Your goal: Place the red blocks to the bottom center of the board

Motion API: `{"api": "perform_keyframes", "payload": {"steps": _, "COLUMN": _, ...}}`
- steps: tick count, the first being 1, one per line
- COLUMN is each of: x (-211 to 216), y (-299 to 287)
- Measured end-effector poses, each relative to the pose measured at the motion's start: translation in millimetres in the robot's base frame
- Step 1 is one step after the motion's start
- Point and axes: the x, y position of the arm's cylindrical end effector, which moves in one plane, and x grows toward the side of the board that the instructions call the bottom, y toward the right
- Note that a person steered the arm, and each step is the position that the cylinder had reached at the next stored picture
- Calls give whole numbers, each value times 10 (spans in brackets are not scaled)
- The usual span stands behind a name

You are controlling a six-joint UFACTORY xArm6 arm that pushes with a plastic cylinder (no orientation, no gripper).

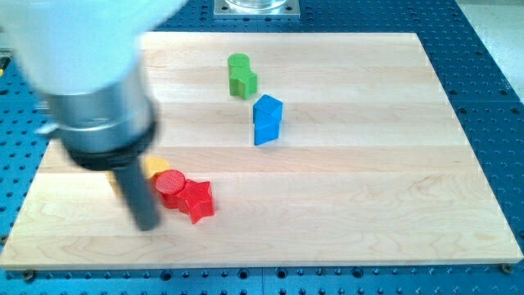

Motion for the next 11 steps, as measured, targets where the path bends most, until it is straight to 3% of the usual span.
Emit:
{"api": "perform_keyframes", "payload": {"steps": 1, "x": -156, "y": 73}}
{"api": "perform_keyframes", "payload": {"steps": 3, "x": -316, "y": 1709}}
{"api": "perform_keyframes", "payload": {"steps": 5, "x": -355, "y": 433}}
{"api": "perform_keyframes", "payload": {"steps": 7, "x": -957, "y": 609}}
{"api": "perform_keyframes", "payload": {"steps": 8, "x": -1091, "y": 1141}}
{"api": "perform_keyframes", "payload": {"steps": 9, "x": -608, "y": 1221}}
{"api": "perform_keyframes", "payload": {"steps": 11, "x": -134, "y": 592}}
